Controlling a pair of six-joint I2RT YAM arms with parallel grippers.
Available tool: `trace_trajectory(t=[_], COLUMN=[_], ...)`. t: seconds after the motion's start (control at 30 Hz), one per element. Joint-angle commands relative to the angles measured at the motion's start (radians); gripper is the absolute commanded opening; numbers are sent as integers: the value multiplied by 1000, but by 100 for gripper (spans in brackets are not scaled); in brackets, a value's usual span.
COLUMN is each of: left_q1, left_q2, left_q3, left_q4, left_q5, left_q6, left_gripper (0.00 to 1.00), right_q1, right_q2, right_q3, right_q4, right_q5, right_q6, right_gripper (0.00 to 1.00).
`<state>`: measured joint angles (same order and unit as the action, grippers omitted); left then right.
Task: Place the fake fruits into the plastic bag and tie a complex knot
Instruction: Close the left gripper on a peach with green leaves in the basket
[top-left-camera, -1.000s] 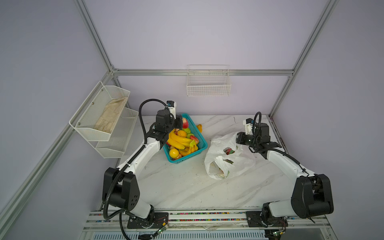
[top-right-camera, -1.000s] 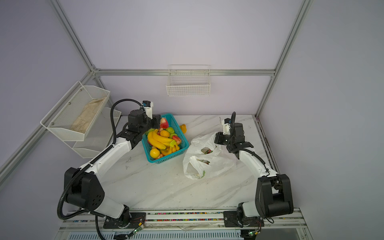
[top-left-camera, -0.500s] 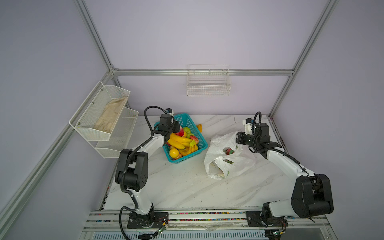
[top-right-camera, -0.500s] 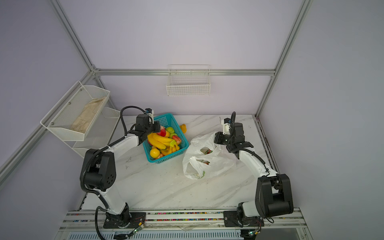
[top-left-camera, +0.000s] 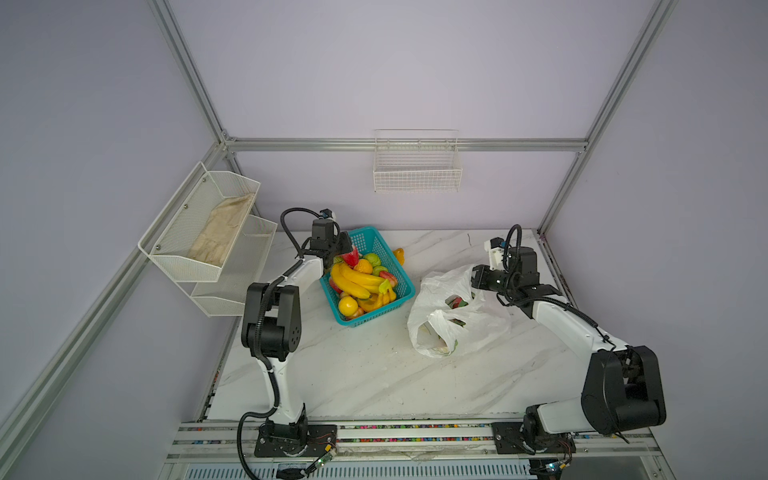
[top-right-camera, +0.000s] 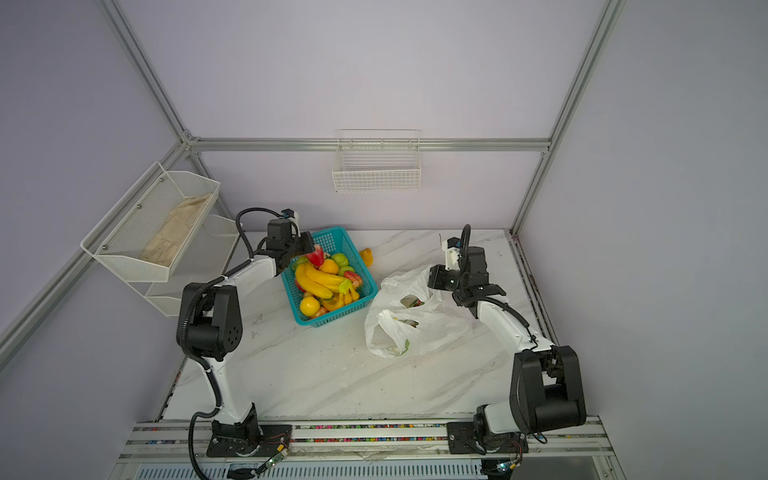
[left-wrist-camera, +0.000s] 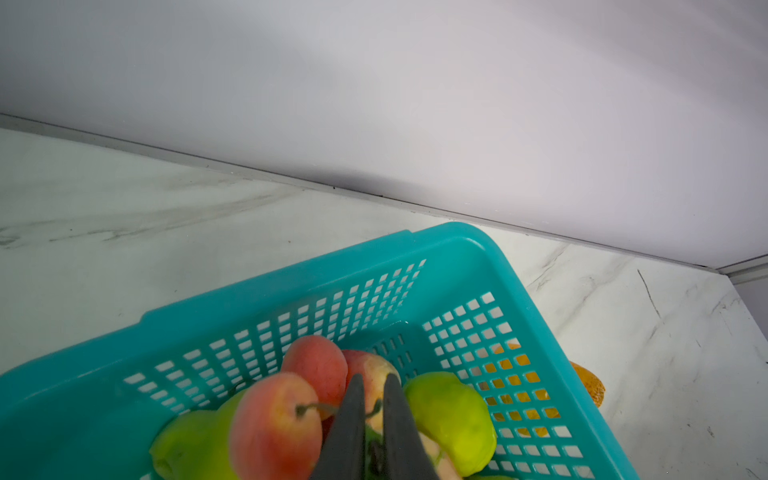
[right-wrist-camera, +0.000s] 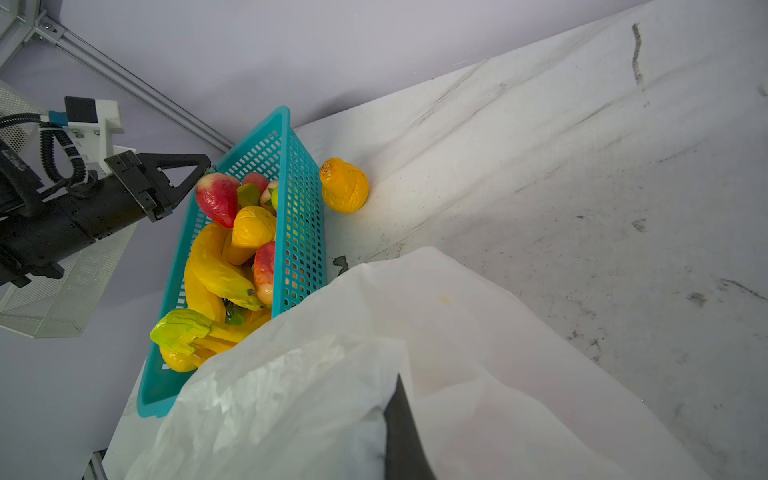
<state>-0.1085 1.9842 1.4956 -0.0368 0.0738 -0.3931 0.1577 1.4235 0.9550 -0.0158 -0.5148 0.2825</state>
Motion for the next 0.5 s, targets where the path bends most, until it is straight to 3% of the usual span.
trace_trajectory(t=[0.0,0.2,0.47], left_q1=[14,45,49], left_q2=[-14,-37,-150], left_q3=[57,42,-51], left_q4=[22,-3,20], left_q5=[27,56,104], left_q6=[-13,-13,-36], left_gripper=[12,21,52], right_q1=[-2,-1,-2], right_q2=[9,9,11], right_q3=[-16,-27,-38], right_q4=[19,22,28], right_q5=[7,7,9], right_q6=[-13,-11,-9], right_gripper=[0,0,0])
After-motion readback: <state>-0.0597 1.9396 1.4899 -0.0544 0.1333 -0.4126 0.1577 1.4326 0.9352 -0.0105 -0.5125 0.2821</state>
